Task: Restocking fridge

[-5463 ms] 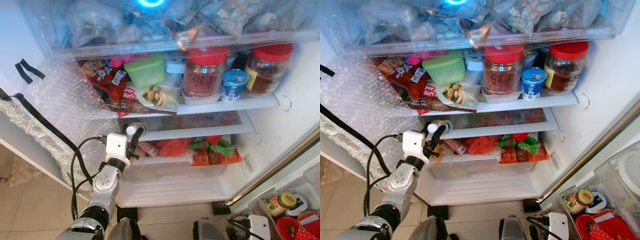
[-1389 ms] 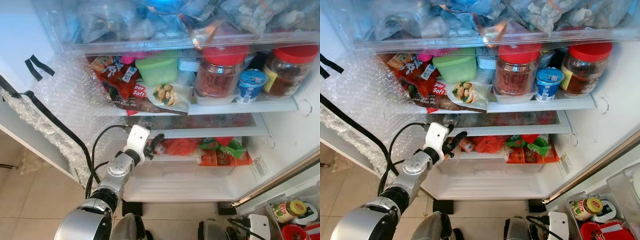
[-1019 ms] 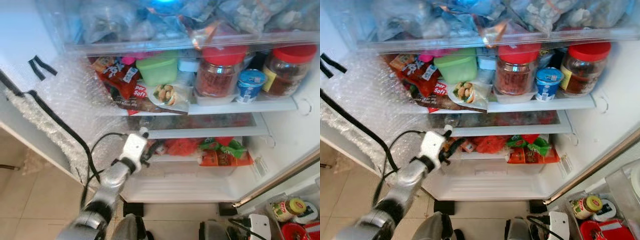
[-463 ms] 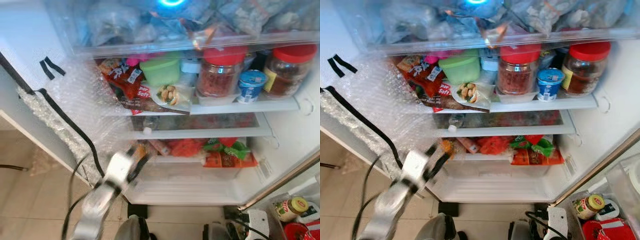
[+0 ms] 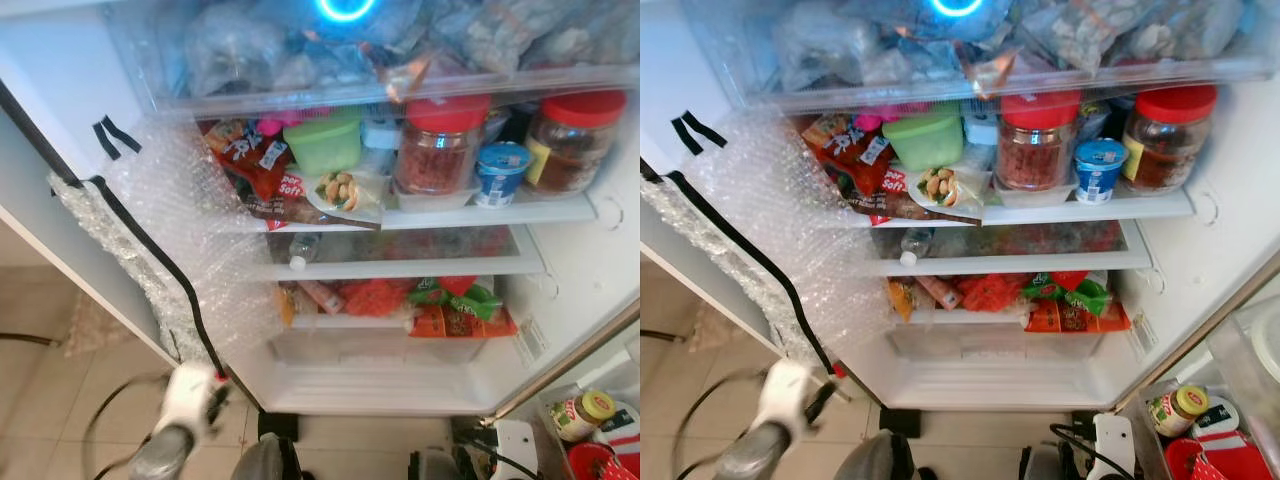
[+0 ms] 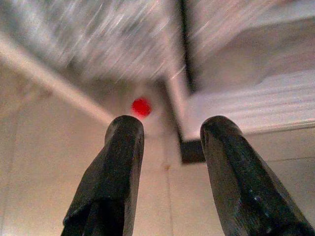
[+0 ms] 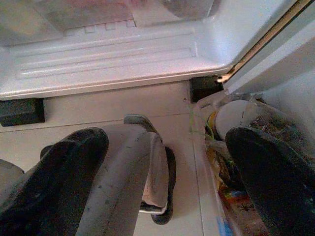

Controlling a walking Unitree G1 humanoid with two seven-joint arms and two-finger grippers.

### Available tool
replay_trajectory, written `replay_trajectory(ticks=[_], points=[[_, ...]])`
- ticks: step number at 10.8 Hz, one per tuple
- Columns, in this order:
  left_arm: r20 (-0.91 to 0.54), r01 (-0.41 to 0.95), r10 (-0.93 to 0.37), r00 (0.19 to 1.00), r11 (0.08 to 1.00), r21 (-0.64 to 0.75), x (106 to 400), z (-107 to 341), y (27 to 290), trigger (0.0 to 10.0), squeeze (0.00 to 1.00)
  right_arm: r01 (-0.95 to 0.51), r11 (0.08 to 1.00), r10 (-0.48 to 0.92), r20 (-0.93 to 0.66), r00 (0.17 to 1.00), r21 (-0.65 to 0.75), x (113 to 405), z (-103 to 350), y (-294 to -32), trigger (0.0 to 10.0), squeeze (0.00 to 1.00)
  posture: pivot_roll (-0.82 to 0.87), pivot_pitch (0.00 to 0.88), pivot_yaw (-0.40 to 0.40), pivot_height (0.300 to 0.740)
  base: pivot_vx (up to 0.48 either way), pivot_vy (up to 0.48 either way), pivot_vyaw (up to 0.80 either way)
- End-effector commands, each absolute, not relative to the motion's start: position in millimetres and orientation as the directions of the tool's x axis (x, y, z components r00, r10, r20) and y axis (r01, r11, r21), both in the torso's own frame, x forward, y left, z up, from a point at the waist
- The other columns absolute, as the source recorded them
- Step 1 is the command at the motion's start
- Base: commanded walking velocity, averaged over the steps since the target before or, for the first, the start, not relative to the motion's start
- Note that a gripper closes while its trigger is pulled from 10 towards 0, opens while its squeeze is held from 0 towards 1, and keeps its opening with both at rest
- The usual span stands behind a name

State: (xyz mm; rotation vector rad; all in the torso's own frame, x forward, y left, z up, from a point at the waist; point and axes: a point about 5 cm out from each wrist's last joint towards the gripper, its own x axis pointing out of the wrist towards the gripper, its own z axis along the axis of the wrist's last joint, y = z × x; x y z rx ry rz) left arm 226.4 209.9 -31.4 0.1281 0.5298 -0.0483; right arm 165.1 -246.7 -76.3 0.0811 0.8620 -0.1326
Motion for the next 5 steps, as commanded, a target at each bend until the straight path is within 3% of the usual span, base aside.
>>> replay_trajectory(ticks=[1,2,5], points=[[-0.585,-0.011,0.076,0.808,0.993,0.114,211.7,-46.8,221.6,10.0,0.00,0.142,0.990,-0.072,-0.779,0.623,0.022,160.7,-79.9,-242.2,10.0,0.00,-0.13,0.059,0.118,0.651,0.000,0.000,0.00],[-0.632,-0.063,0.124,0.765,0.991,0.118,202.5,-55.0,226.5,10.0,0.00,0.142,0.990,-0.072,-0.780,0.621,0.022,160.7,-80.0,-242.0,10.0,0.00,-0.12,0.057,0.119,0.651,0.000,0.000,0.00],[-0.702,-0.117,0.184,0.688,0.983,0.143,182.9,-68.6,233.5,10.0,0.00,0.133,0.991,-0.075,-0.791,0.607,0.008,160.0,-81.2,-240.6,10.0,0.00,-0.12,0.046,0.129,0.651,0.000,0.298,0.00]])
